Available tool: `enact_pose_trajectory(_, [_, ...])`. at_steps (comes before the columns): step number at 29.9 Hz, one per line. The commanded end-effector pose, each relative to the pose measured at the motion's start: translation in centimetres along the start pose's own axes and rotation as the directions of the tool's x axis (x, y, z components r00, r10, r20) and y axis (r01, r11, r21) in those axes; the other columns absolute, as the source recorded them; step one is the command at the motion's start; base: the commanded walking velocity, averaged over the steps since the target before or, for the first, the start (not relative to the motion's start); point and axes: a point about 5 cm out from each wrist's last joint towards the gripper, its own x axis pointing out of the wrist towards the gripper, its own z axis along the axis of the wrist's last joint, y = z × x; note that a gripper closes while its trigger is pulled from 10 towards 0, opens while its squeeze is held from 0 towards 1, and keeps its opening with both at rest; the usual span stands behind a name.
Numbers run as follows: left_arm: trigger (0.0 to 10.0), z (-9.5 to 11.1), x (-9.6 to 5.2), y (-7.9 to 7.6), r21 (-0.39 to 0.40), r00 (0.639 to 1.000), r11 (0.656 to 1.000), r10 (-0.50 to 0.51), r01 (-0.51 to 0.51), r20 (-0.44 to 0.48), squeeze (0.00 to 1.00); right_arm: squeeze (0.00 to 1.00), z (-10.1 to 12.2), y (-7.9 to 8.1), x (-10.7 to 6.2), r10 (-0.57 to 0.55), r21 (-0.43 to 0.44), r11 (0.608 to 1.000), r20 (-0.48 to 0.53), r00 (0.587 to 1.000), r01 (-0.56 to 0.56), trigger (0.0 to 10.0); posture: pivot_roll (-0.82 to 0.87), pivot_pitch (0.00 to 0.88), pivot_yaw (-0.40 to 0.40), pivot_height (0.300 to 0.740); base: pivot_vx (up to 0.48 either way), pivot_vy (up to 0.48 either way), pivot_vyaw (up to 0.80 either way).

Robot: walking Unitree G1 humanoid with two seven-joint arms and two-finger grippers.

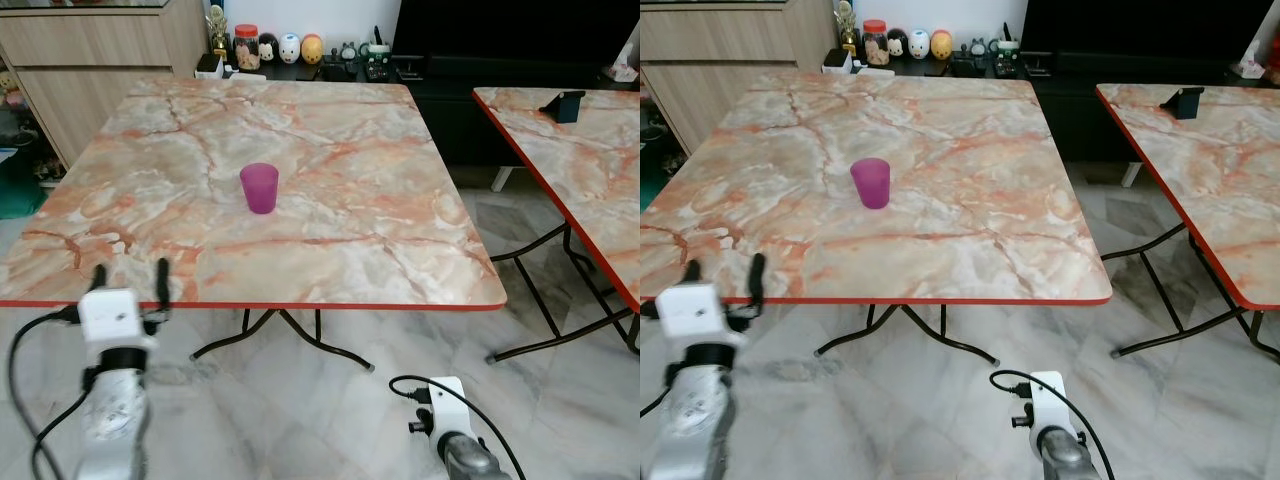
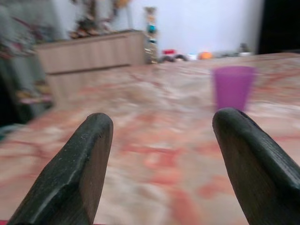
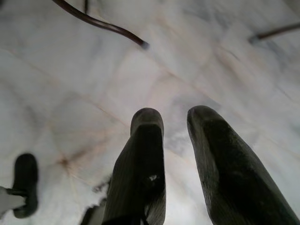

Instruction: Setting the table

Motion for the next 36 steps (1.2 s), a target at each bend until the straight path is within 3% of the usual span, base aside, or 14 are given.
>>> enact_pose_trajectory(1, [10.0,0.4,0.6,-1.4,-0.014,0.999,0.999,-0.053,0.053,0.006,0.00,0.00,-0.4,-0.7,-0.1,-0.022,0.013,1.000,-0.019,1.000,0.022,10.0,0.12,0.000,-0.122,0.740,0.000,0.000,0.00])
enact_pose_trajectory(3, [10.0,0.6,1.4,-2.4,-0.023,0.997,0.997,-0.072,0.073,0.016,0.00,0.00,-0.5,-1.0,-0.1,-0.036,0.020,0.999,-0.026,0.999,0.037,10.0,0.11,0.000,-0.126,0.740,0.000,0.000,0.00])
enact_pose_trajectory(7, [10.0,1.0,2.3,-3.1,-0.039,0.998,0.997,-0.066,0.066,0.005,0.00,0.00,-0.6,-1.1,-0.1,-0.036,0.023,0.999,-0.019,0.999,0.036,10.0,0.09,0.000,-0.132,0.740,0.000,0.000,0.00])
enact_pose_trajectory(17, [10.0,0.8,2.8,-3.1,-0.035,0.996,0.996,-0.088,0.087,-0.006,0.00,0.00,-1.8,-0.4,-0.4,-0.021,0.028,0.999,-0.038,0.999,0.023,10.0,0.08,0.000,-0.113,0.740,0.000,0.000,0.00])
enact_pose_trajectory(23, [10.0,1.2,3.6,-3.9,-0.046,0.995,0.994,-0.104,0.104,0.002,0.00,0.00,-2.1,0.2,-0.5,-0.004,0.037,0.999,-0.032,0.999,0.006,10.0,0.10,0.000,-0.114,0.740,0.000,0.000,0.00])
enact_pose_trajectory(32, [10.0,1.6,3.7,-2.9,-0.018,0.992,0.992,-0.123,0.123,0.021,0.00,0.00,-3.9,1.4,-1.0,0.028,0.021,0.999,-0.068,0.997,-0.026,10.0,0.19,0.000,-0.146,0.740,0.000,0.000,0.00])
enact_pose_trajectory(36, [10.0,1.6,3.9,-2.5,-0.041,0.995,0.994,-0.098,0.098,0.017,0.00,0.00,-4.5,1.3,-1.2,0.026,0.002,1.000,-0.083,0.996,-0.026,10.0,0.20,0.000,-0.180,0.740,0.000,0.000,0.00])
